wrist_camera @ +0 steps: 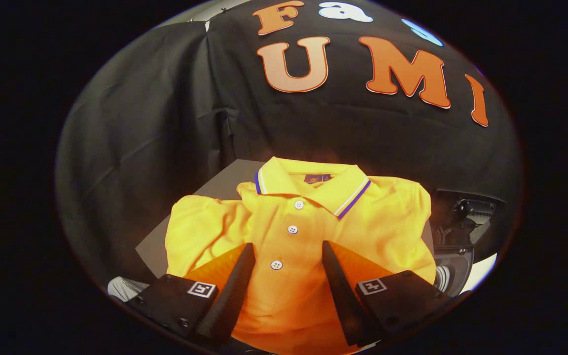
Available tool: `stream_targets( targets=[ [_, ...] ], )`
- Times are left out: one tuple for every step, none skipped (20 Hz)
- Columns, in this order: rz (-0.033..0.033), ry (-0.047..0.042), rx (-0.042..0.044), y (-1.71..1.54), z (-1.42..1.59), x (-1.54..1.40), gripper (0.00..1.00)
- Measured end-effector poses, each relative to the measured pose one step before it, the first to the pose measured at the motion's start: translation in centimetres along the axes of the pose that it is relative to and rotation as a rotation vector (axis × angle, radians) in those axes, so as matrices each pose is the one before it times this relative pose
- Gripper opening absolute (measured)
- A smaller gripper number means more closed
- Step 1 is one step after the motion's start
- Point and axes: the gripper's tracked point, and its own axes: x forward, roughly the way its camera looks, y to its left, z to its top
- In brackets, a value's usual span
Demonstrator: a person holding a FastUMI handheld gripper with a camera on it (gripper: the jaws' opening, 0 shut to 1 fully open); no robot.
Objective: Put the clothes into the washing machine and then close the washing machine lid.
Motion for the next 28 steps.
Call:
stream_targets(
  targets=[
    [0.01297, -0.00769, -0.00756, 0.283, 0.164, -0.241, 0.8],
    [0.01925, -0.00049, -0.01004, 0.185, -0.03, 0.039, 0.7],
    [0.01578, -0.00455, -0.00757, 0.213, -0.024, -0.054, 0.62],
    [0.00611, -0.00055, -0.00061, 0.017, -0.102, -0.023, 0.54],
    [0.00442, -0.00216, -0.00217, -0.003, 0.099, -0.126, 0.48],
    [0.01138, 0.00148, -0.00659, 0.07, -0.076, -0.002, 0.42],
    [0.0119, 0.00093, 0.01257, 0.163, -0.14, 0.155, 0.36],
    [0.00394, -0.01776, 0.0073, 0.011, 0.163, -0.036, 0.3],
    [0.00552, 0.00788, -0.01215, -0.059, -0.256, -0.124, 0.3],
    [0.00113, 0.00452, -0.00686, -0.118, -0.013, -0.15, 0.3],
    [0.00446, 0.00396, -0.00605, -0.156, 0.059, 0.078, 0.31],
    [-0.00481, -0.01158, 0.01605, -0.446, 0.006, 0.136, 0.24],
    [0.0056, -0.0078, 0.00095, -0.078, 0.239, 0.027, 0.18],
    [0.00353, -0.00179, 0.00084, -0.25, 0.183, -0.052, 0.18],
    [0.00331, 0.0072, -0.00027, 0.007, -0.082, -0.042, 0.18],
    [0.00328, 0.00642, 0.00274, -0.006, 0.011, 0.158, 0.18],
    [0.00696, 0.00414, -0.00177, -0.09, -0.036, 0.077, 0.14],
    [-0.001, -0.0124, 0.02166, -0.052, 0.166, -0.04, 0.11],
    [0.00415, -0.00026, 0.00623, 0.078, 0.06, -0.109, 0.11],
    [0.00304, 0.00209, 0.00083, -0.121, 0.277, 0.028, 0.1],
    [0.00511, 0.00106, -0.00573, 0.044, 0.361, -0.213, 0.11],
    [0.00383, 0.00345, -0.0047, 0.023, 0.004, 0.02, 0.1],
    [0.01058, 0.00167, -0.0122, 0.137, 0.017, -0.229, 0.08],
    [0.01163, 0.00317, -0.00831, -0.071, 0.159, -0.051, 0.08],
    [0.0148, 0.00107, -0.00155, -0.049, 0.312, -0.101, 0.08],
    [0.0148, 0.00218, -0.00082, -0.241, 0.311, -0.213, 0.08],
    [0.01208, -0.00006, -0.00235, -0.576, 0.436, -0.387, 0.08],
    [0.01013, -0.00643, -0.00129, -0.639, 0.481, -0.444, 0.08]
  ],
)
